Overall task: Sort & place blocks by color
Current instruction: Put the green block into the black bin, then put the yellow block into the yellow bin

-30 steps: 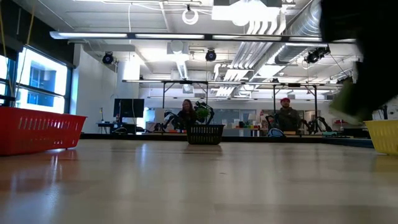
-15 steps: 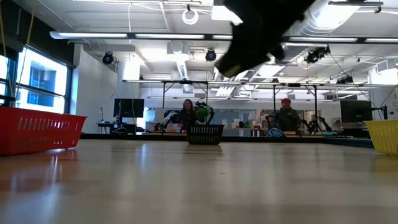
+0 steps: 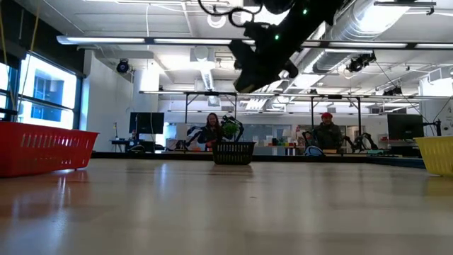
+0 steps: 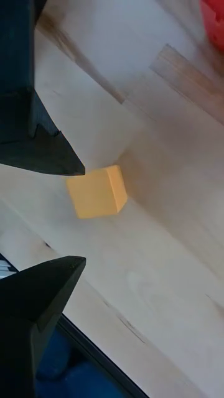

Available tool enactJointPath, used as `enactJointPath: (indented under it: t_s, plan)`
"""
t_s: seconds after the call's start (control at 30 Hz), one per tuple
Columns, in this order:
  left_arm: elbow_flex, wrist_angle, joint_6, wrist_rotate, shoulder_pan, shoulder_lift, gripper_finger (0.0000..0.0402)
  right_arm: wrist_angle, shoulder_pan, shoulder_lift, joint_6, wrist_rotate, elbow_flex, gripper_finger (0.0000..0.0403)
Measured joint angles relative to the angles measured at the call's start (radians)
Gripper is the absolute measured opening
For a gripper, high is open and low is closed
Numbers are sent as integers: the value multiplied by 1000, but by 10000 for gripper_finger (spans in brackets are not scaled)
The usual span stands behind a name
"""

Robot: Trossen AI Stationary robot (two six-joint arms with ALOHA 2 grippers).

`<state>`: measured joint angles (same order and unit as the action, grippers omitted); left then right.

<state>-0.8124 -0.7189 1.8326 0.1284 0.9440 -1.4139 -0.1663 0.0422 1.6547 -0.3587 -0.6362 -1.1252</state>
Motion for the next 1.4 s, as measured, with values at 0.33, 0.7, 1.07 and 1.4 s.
enactJointPath:
  t_s: [0.33,0.7,1.07,1.4]
  plan:
    - [0,-2,-2,14,7,0,211,189,169,146,-19,113,1,112]
    - [0,1,-3,15,20,0,211,202,287,195,-88,271,2,132]
    - [0,21,-2,14,20,0,211,240,305,195,-96,304,0,212]
    - [0,19,57,14,20,0,211,239,305,147,-80,415,-1,224]
